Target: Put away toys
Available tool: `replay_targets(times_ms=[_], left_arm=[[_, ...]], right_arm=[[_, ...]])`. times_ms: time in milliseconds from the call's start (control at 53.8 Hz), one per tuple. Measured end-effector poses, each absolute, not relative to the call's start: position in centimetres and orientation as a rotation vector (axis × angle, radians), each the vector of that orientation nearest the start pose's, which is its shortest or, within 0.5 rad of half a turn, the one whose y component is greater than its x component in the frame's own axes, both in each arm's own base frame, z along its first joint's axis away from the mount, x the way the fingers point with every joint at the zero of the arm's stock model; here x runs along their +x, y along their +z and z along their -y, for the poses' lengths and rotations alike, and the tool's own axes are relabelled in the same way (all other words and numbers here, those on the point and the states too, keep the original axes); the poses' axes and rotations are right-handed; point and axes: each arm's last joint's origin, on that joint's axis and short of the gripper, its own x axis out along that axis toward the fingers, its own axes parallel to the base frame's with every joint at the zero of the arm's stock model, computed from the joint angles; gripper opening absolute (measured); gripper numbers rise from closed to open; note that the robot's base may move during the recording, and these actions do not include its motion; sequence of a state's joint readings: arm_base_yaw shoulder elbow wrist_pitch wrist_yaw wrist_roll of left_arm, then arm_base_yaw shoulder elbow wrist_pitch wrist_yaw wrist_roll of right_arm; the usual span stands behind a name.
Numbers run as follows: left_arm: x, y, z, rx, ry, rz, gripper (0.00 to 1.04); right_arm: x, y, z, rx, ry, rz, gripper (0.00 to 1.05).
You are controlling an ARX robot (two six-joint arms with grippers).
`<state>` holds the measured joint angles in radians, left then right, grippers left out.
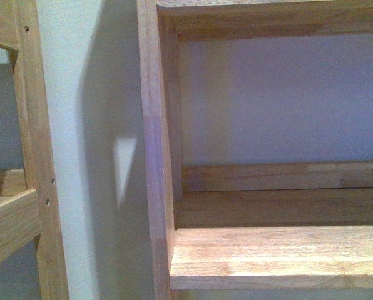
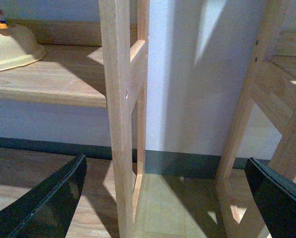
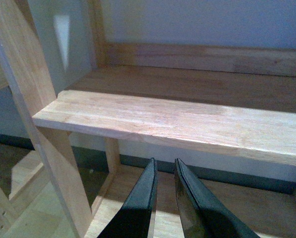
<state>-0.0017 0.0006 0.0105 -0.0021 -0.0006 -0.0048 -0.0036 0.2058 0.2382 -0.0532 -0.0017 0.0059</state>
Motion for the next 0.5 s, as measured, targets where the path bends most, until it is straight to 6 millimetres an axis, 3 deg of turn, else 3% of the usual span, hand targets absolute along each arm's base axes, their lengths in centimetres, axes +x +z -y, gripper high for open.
replay_targets(times_ms=[502], left_arm=[[9.7, 16.7, 0.0, -0.005, -0.001, 0.008, 0.99]], right_arm=[[9.8, 18.8, 0.0, 0.006, -0.003, -0.011, 0.16]])
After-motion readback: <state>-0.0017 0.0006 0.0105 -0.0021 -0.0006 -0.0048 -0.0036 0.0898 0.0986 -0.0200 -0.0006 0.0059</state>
